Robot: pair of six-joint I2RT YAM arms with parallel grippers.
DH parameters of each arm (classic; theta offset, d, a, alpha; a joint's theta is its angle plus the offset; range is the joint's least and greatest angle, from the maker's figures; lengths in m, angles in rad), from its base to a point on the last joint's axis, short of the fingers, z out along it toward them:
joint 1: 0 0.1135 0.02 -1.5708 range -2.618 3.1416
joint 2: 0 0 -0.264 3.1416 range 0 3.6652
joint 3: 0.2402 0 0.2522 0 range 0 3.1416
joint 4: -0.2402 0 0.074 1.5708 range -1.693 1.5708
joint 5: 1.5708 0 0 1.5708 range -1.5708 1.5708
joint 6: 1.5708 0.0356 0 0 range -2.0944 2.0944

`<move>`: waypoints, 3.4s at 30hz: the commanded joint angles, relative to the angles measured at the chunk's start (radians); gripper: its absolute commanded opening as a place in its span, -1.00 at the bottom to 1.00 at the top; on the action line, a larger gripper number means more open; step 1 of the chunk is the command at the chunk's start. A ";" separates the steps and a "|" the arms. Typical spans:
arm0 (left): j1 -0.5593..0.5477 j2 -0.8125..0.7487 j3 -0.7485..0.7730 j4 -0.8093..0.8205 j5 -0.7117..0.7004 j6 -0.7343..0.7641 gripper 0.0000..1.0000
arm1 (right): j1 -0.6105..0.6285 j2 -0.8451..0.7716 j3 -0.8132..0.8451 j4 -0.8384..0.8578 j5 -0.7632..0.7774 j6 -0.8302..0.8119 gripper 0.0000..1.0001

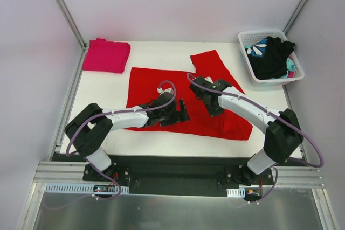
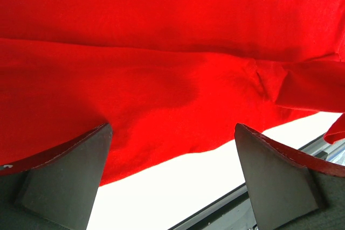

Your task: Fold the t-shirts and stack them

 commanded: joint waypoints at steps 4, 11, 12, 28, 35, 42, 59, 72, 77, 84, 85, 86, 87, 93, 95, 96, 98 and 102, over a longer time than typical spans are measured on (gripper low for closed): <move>-0.017 -0.003 -0.016 -0.099 -0.020 0.004 0.98 | 0.023 0.019 0.092 -0.019 -0.116 -0.065 -0.98; -0.017 0.008 -0.013 -0.097 -0.017 0.006 0.98 | 0.081 -0.101 -0.056 -0.097 -0.353 0.018 -0.98; -0.017 0.006 -0.011 -0.097 -0.016 0.004 0.98 | 0.091 -0.114 -0.087 -0.117 -0.364 0.029 -0.98; -0.020 0.021 0.003 -0.099 -0.013 0.004 0.98 | 0.228 -0.257 -0.231 -0.170 -0.335 0.225 -0.31; -0.020 0.024 0.004 -0.099 -0.011 0.008 0.98 | 0.208 -0.244 -0.287 -0.052 -0.264 0.270 -0.38; -0.020 0.020 0.000 -0.099 -0.014 0.008 0.98 | 0.055 -0.266 -0.378 0.165 -0.243 0.305 -0.40; -0.020 0.023 -0.007 -0.097 -0.019 0.008 0.98 | -0.145 -0.216 -0.471 0.334 -0.284 0.290 -0.46; -0.020 0.028 0.000 -0.097 -0.016 0.009 0.98 | -0.255 -0.305 -0.512 0.286 -0.284 0.270 -0.36; -0.020 0.028 0.000 -0.099 -0.014 0.008 0.98 | -0.286 -0.306 -0.534 0.295 -0.327 0.259 -0.35; -0.020 0.029 0.000 -0.097 -0.016 0.008 0.99 | -0.303 -0.303 -0.563 0.323 -0.388 0.253 -0.35; -0.021 0.029 0.000 -0.097 -0.014 0.006 0.98 | -0.303 -0.305 -0.566 0.326 -0.394 0.258 -0.35; -0.022 0.028 0.000 -0.099 -0.016 0.006 0.98 | -0.304 -0.305 -0.567 0.326 -0.405 0.258 -0.35; -0.020 0.031 0.000 -0.097 -0.014 0.008 0.98 | -0.304 -0.306 -0.569 0.329 -0.407 0.261 -0.35; -0.021 0.034 0.003 -0.099 -0.014 0.008 0.99 | -0.304 -0.303 -0.584 0.347 -0.447 0.265 -0.42; -0.020 0.037 0.003 -0.097 -0.013 0.006 0.98 | -0.304 -0.297 -0.586 0.352 -0.454 0.265 -0.42; -0.020 0.035 0.003 -0.097 -0.014 0.008 0.98 | -0.303 -0.296 -0.587 0.352 -0.457 0.265 -0.42; -0.020 0.035 0.003 -0.097 -0.014 0.006 0.98 | -0.304 -0.296 -0.586 0.355 -0.465 0.267 -0.42; -0.020 0.037 0.001 -0.097 -0.014 0.006 0.98 | -0.304 -0.291 -0.583 0.357 -0.474 0.267 -0.48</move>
